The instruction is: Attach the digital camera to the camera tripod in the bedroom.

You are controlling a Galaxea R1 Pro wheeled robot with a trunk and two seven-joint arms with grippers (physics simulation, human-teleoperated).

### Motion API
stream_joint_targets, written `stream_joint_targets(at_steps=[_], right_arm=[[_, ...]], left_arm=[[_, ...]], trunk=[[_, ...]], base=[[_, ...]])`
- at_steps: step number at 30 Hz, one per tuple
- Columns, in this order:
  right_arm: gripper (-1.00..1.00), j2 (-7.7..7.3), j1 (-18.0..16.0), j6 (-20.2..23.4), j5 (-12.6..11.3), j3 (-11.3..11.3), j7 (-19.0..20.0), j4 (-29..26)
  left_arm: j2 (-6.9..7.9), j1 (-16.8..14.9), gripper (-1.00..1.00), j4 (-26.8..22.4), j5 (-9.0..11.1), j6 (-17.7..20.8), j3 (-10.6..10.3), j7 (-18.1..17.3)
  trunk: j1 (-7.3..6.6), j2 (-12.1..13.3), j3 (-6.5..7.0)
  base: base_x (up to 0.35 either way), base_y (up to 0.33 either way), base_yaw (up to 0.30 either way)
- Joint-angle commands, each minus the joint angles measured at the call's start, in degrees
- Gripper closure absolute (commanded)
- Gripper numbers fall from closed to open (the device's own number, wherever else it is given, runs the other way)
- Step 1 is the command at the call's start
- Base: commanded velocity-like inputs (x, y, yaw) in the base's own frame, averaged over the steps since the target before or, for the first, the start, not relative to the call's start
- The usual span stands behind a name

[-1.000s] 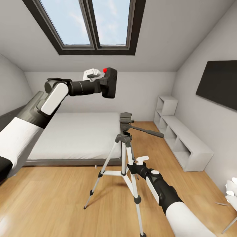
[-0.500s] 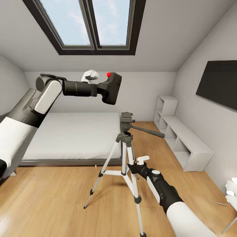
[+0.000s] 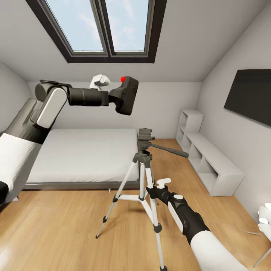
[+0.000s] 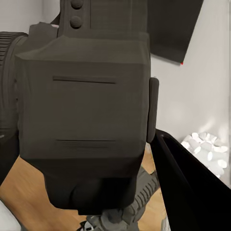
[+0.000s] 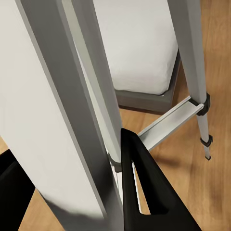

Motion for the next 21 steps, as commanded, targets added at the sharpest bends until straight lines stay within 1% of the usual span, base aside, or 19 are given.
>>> stream_joint_targets(at_steps=[1, 5, 8, 10, 11, 13, 14, 17, 18, 19, 21], right_arm=[[1.0, -0.02, 0.0, 0.3, 0.7, -0.1, 0.0, 0.3], [1.0, -0.02, 0.0, 0.3, 0.7, -0.1, 0.0, 0.3], [1.0, -0.02, 0.0, 0.3, 0.6, -0.1, 0.1, 0.3], [1.0, -0.02, 0.0, 0.3, 0.6, -0.1, 0.1, 0.3], [1.0, -0.02, 0.0, 0.3, 0.7, -0.1, 0.1, 0.3], [1.0, -0.02, 0.0, 0.3, 0.7, -0.1, 0.0, 0.3], [1.0, -0.02, 0.0, 0.3, 0.7, -0.1, 0.0, 0.3], [1.0, -0.02, 0.0, 0.3, 0.7, -0.1, 0.0, 0.3], [1.0, -0.02, 0.0, 0.3, 0.7, -0.1, 0.0, 0.3], [1.0, -0.02, 0.0, 0.3, 0.7, -0.1, 0.0, 0.3], [1.0, -0.02, 0.0, 0.3, 0.7, -0.1, 0.0, 0.3]], left_arm=[[0.04, -0.1, 1.0, 0.0, -0.1, 0.1, 0.1, -0.4], [0.08, -0.2, 1.0, 0.0, 0.0, 1.4, 0.4, -0.6], [0.11, -1.1, 1.0, 0.0, -0.2, 4.0, 0.4, -1.3], [0.05, -2.3, 1.0, 0.0, -0.4, 4.7, 0.4, -1.8], [-0.04, -3.9, 1.0, 0.2, -0.6, 5.1, 0.2, -2.3], [-0.11, -5.7, 1.0, 0.6, -1.1, 5.4, -0.2, -2.6], [-0.17, -7.5, 1.0, 1.4, -1.4, 5.6, -1.0, -2.9], [-0.22, -10.6, 1.0, 3.1, -1.8, 5.8, -3.2, -3.8], [-0.31, -13.0, 1.0, 4.6, -1.9, 5.8, -5.7, -5.0], [-0.39, -14.3, 1.0, 5.6, -1.9, 5.8, -7.3, -5.7], [-0.62, -17.2, 1.0, 7.9, -2.1, 5.8, -11.3, -7.6]], trunk=[[0.05, -0.1, -0.14], [0.05, -0.1, -0.14], [0.05, -0.1, -0.14], [0.05, -0.1, -0.14], [0.05, -0.1, -0.14], [0.05, -0.1, -0.14], [0.05, -0.1, -0.14], [0.05, -0.1, -0.14], [0.05, -0.1, -0.14], [0.05, -0.1, -0.14], [0.05, -0.1, -0.14]], base=[[0.0, 0.0, 0.0], [0.0, 0.0, 0.0], [0.0, 0.0, 0.0], [0.0, 0.0, 0.0], [0.0, 0.0, 0.0], [0.0, 0.0, 0.0], [0.0, 0.0, 0.0], [0.0, 0.0, 0.0], [0.0, 0.0, 0.0], [0.0, 0.0, 0.0], [0.0, 0.0, 0.0]])
